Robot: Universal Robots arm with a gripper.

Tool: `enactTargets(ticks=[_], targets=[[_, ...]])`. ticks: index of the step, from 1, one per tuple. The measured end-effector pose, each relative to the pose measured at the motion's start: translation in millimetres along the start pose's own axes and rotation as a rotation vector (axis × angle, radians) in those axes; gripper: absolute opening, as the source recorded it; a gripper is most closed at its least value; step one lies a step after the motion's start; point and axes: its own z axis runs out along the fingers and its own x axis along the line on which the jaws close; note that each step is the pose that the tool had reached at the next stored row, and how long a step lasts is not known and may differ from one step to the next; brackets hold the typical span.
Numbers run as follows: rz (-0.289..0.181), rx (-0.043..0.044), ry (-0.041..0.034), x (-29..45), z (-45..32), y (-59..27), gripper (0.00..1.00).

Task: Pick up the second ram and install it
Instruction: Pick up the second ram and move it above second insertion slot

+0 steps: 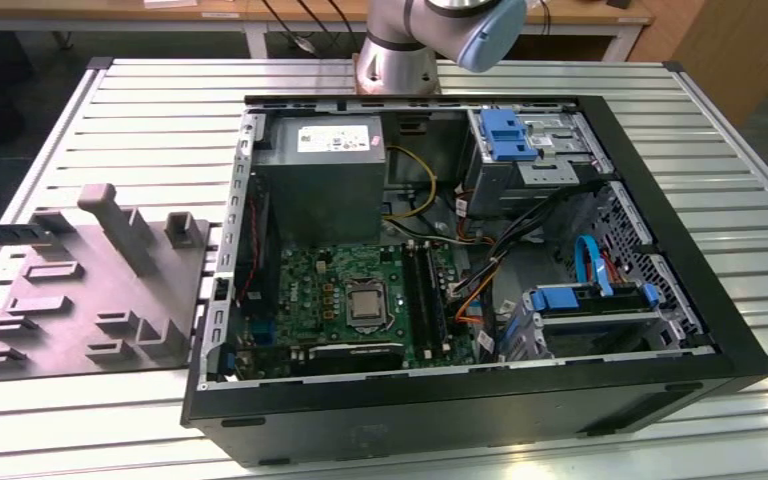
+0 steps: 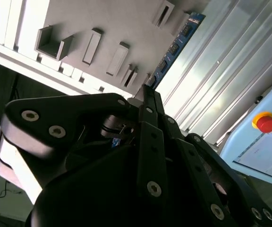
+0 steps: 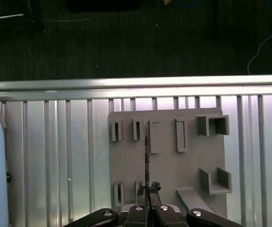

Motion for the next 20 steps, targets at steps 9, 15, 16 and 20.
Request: enactTargets(ticks=[9,15,16,20], targets=[[0.002,-0.0002,-0.0057,-0.5,-27.6,0.2,0.12],[0.003,-0.0005,-0.0114,-0.8,-45.9,0.4,0.12],[0.003,-0.0006,-0.0126,-0.9,-48.7,0.4,0.12],[0.003,-0.0005,-0.0153,-0.9,-53.7,0.5,0.12]])
